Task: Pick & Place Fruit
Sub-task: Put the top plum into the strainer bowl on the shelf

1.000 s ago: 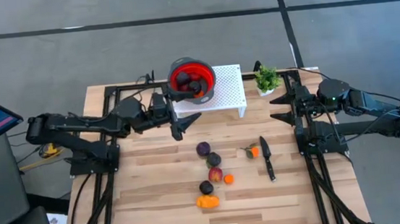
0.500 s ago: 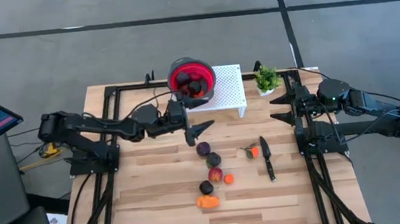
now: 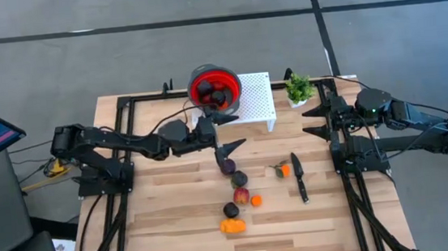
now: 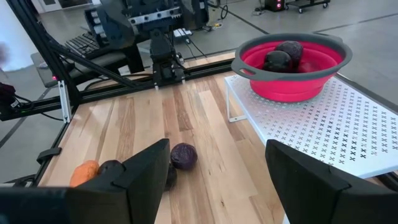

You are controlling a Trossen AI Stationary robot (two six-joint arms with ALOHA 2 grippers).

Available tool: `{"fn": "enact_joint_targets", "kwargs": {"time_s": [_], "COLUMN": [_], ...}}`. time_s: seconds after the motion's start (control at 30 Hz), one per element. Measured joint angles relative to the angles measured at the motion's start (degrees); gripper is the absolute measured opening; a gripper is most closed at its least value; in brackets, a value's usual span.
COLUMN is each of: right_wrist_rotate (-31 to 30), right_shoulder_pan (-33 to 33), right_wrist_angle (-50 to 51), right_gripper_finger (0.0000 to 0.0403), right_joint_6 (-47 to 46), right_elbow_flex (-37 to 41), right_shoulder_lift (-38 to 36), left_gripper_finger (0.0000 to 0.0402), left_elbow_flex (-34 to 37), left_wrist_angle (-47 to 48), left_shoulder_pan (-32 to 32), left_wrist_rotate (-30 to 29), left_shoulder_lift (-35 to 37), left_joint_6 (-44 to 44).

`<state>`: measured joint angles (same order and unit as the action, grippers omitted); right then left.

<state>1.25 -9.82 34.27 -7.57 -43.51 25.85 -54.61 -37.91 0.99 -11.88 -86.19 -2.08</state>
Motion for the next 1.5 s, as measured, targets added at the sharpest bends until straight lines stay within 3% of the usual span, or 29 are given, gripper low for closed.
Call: {"fn": "enact_joint_targets", "kwargs": {"time_s": [0.13, 0.43, 0.97, 1.4, 1.5], "right_wrist_rotate": [0.0, 0.0, 0.0, 0.0, 0.0], "right_shoulder_pan": [0.0, 0.0, 0.0, 0.0, 0.0], "right_wrist_angle": [0.0, 0.0, 0.0, 0.0, 0.0], "right_gripper_finger": [0.0260, 0.0260, 0.0260, 0.0260, 0.0260], "right_joint_6": [0.0, 0.0, 0.0, 0.0, 0.0], "right_elbow_flex": [0.0, 0.0, 0.0, 0.0, 0.0], "right_shoulder_lift": [0.0, 0.0, 0.0, 0.0, 0.0], "left_gripper_finger": [0.0359, 0.0359, 0.0359, 0.0359, 0.0359], "left_elbow_flex": [0.0, 0.0, 0.0, 0.0, 0.0], "left_wrist_angle": [3.8, 6.0, 3.4, 25.0, 28.0], "left_shoulder_pan": [0.0, 1.2, 2.1, -3.5, -5.0], "left_wrist_rotate": [0.0, -0.1, 0.0, -5.3, 1.3], "left_shoulder_lift": [0.5, 0.8, 0.8, 0.8, 0.8], "left_joint_6": [-2.2, 3.3, 3.7, 4.0, 5.5]}}
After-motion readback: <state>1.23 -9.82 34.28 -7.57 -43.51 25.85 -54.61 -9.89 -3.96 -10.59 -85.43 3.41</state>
